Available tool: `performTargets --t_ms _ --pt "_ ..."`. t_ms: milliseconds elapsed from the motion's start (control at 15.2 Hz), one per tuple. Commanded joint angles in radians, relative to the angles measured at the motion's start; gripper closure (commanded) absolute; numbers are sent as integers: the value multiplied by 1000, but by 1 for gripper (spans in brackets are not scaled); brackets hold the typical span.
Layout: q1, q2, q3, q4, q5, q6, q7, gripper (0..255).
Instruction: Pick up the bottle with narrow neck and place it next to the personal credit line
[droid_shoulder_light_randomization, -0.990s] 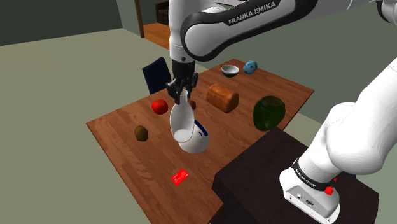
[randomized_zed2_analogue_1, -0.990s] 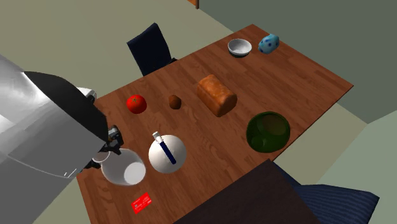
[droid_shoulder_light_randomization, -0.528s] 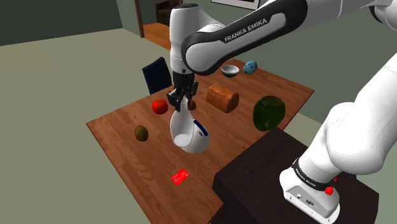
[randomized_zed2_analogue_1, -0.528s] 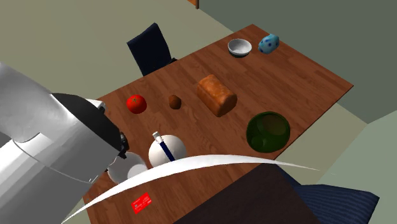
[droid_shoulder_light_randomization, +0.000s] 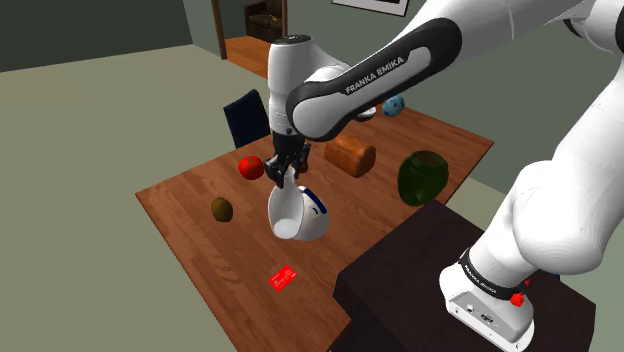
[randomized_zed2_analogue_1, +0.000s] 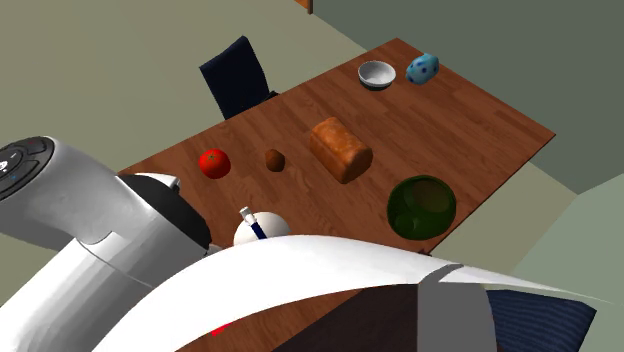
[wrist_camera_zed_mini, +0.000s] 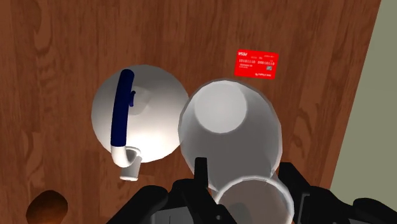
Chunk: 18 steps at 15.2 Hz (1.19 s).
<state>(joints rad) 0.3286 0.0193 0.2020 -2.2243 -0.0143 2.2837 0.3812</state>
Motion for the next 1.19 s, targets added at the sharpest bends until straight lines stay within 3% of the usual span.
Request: performTargets --t_ms 0,1122 --pt "0 14 0 -11 -4 26 2 255" --pt "7 175 -11 -72 -61 244 43 255"
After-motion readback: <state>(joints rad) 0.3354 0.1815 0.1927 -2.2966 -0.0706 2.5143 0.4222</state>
